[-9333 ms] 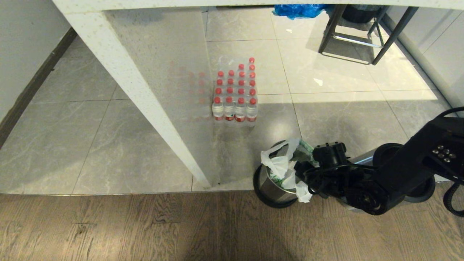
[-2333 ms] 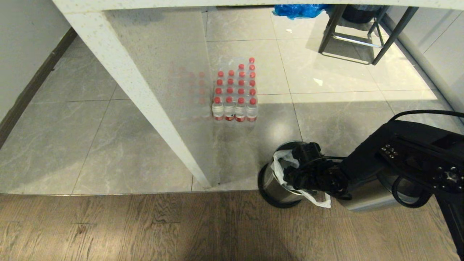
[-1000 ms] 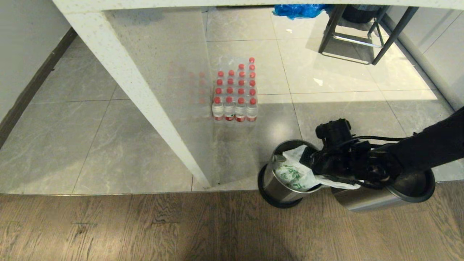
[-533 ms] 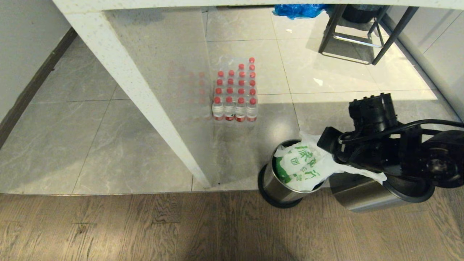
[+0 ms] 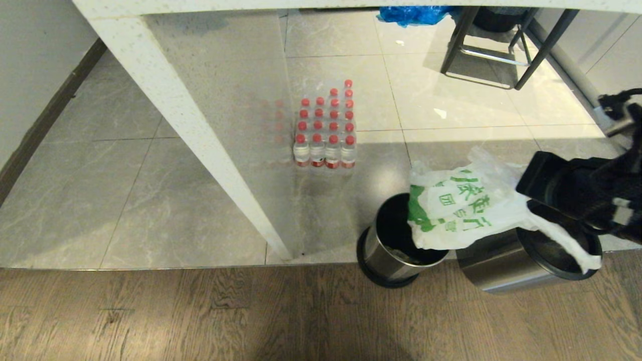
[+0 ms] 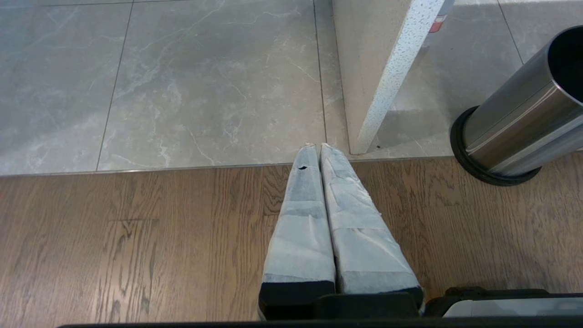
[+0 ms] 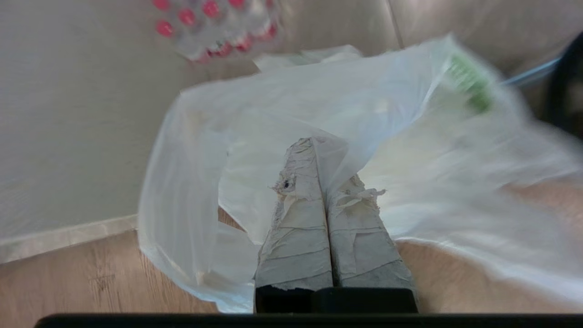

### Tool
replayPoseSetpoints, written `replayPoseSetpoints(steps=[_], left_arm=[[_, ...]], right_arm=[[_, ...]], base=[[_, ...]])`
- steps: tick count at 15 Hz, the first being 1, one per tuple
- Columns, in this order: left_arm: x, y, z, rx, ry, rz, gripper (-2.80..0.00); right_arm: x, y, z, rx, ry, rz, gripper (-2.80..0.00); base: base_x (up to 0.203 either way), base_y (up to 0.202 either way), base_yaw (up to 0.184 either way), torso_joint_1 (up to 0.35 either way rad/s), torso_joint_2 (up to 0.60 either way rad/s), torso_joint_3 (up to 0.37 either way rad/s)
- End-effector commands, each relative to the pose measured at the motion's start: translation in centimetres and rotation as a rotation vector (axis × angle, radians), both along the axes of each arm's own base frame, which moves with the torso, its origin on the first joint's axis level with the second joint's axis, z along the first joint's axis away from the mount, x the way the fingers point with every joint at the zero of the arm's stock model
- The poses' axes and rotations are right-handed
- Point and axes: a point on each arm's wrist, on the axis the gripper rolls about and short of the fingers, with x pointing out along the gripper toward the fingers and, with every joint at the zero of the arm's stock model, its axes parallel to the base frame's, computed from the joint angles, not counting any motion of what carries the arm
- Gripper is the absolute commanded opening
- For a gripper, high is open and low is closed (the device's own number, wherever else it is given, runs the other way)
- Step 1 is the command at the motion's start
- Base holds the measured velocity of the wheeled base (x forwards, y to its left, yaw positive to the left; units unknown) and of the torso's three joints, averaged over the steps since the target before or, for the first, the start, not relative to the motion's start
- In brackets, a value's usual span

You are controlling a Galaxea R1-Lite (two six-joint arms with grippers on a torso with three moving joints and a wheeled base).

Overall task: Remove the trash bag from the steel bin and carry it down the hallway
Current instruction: Put the trash bag at the door

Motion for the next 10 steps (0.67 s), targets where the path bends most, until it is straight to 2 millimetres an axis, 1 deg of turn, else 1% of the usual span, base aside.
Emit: replayPoseSetpoints(steps=[1, 2, 3, 4, 5, 6, 8, 10], left_arm=[[0.0, 0.0, 0.0, -0.002, -0.001, 0.000, -2.80], [0.0, 0.0, 0.0, 0.000, -0.001, 0.000, -2.80], [0.0, 0.0, 0.0, -0.002, -0.001, 0.000, -2.80], [0.0, 0.0, 0.0, 0.000, -0.001, 0.000, -2.80], [0.0, 0.0, 0.0, -0.001, -0.001, 0.000, -2.80], [0.0, 0.0, 0.0, -0.001, -0.001, 0.000, -2.80], [0.0, 0.0, 0.0, 0.000, -0.001, 0.000, -2.80], [0.0, 0.0, 0.0, -0.002, -0.001, 0.000, -2.80]], right_arm=[[-4.8, -2.6, 2.0, 0.029, -0.126, 0.009, -2.80], [-6.6, -3.8, 2.3, 0.019, -0.160, 0.018, -2.80], [-8.7, -5.2, 2.1, -0.001, -0.183, 0.004, -2.80], [-10.5, -6.4, 1.1, -0.037, -0.179, -0.018, -2.80], [-12.5, -7.3, -0.8, -0.090, -0.149, -0.034, -2.80], [-14.4, -7.9, -2.2, -0.133, -0.128, -0.041, -2.80], [-18.2, -8.4, -4.3, -0.195, -0.109, -0.020, -2.80], [-21.1, -8.6, -7.2, -0.249, -0.096, -0.002, -2.80]], base=[[0.000, 0.000, 0.000, 0.000, 0.00, 0.000], [0.000, 0.000, 0.000, 0.000, 0.00, 0.000], [0.000, 0.000, 0.000, 0.000, 0.00, 0.000], [0.000, 0.000, 0.000, 0.000, 0.00, 0.000], [0.000, 0.000, 0.000, 0.000, 0.00, 0.000], [0.000, 0.000, 0.000, 0.000, 0.00, 0.000], [0.000, 0.000, 0.000, 0.000, 0.00, 0.000], [0.000, 0.000, 0.000, 0.000, 0.00, 0.000]])
